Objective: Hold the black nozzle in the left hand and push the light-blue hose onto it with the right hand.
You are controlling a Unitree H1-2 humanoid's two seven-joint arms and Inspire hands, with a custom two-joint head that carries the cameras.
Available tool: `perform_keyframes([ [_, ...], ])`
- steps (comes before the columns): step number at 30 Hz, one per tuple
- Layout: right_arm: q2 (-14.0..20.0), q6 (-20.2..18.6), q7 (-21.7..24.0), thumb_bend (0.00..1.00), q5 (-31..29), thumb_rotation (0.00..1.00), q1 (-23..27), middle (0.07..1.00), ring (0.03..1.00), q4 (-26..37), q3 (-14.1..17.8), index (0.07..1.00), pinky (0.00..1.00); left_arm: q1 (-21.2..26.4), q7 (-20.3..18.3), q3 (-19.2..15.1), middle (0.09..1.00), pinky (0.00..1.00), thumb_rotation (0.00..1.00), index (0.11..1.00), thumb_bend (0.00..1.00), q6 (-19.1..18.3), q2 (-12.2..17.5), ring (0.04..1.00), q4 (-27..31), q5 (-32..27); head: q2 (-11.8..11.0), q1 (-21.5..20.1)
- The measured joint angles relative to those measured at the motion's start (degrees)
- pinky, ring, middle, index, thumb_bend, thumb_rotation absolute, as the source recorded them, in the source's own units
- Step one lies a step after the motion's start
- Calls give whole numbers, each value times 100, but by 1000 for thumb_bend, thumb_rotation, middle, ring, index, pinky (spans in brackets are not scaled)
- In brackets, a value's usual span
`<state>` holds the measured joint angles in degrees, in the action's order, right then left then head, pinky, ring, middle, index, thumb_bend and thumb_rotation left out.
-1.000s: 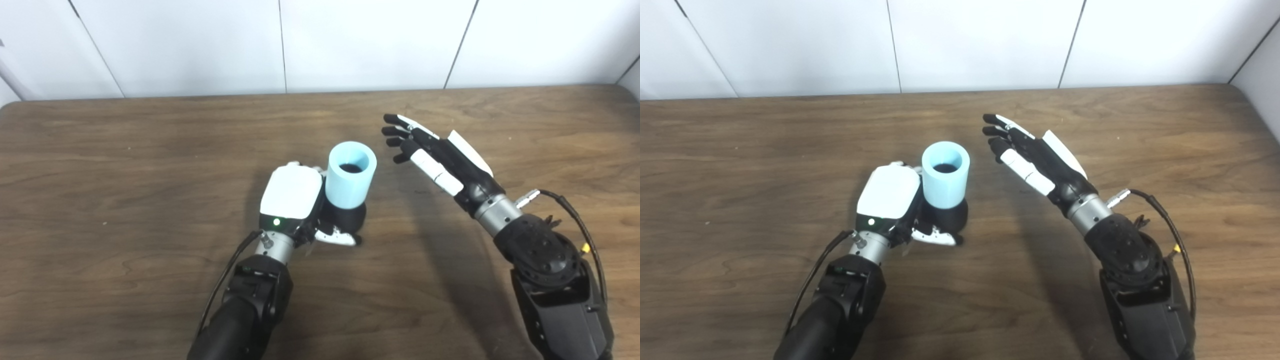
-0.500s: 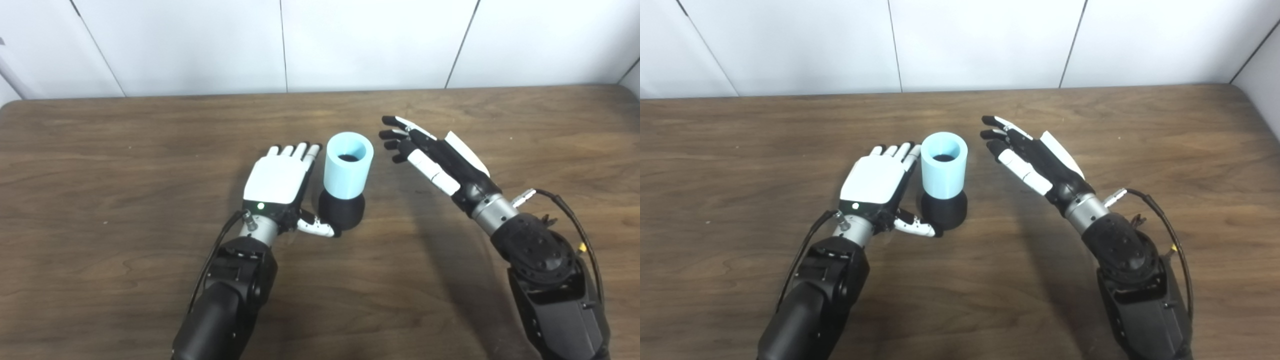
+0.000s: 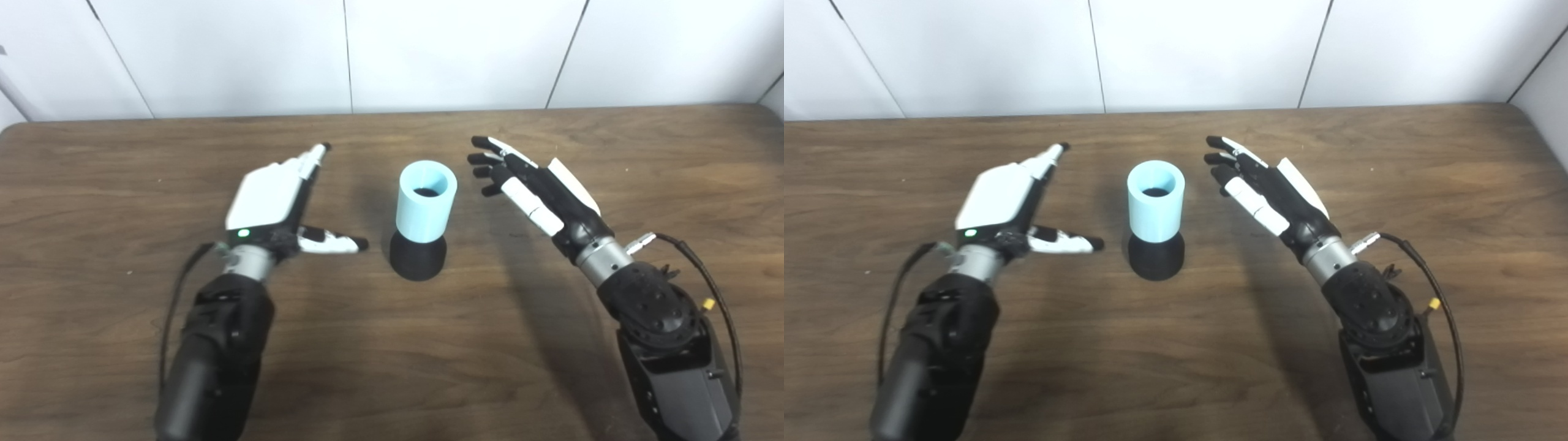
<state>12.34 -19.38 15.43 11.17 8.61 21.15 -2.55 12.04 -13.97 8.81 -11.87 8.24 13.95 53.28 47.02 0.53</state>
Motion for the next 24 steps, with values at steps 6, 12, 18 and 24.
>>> perform_keyframes([
  [6, -146, -62, -72, 501, -325, 1000, -104, 917, 892, -110, 64, 934, 761, -473, 415, -659, 867, 711, 492, 894, 814, 146, -105, 835, 102, -1541, -35, -35],
  [12, -235, -349, -106, 467, -733, 1000, -207, 920, 887, -110, 172, 927, 783, -921, 805, -1093, 879, 735, 600, 887, 589, 296, -320, 839, 202, -2629, -88, -79],
  [18, -457, -289, -410, 494, -786, 1000, -424, 909, 892, -205, 270, 920, 800, -1271, 1168, -1290, 922, 830, 908, 912, 436, 372, -440, 912, 332, -3100, -114, -88],
  [24, -420, 250, -641, 481, -654, 1000, -485, 906, 902, -663, 261, 915, 822, -1331, 1236, -1513, 908, 866, 993, 903, 528, 605, -444, 900, 238, -3949, -158, -88],
])
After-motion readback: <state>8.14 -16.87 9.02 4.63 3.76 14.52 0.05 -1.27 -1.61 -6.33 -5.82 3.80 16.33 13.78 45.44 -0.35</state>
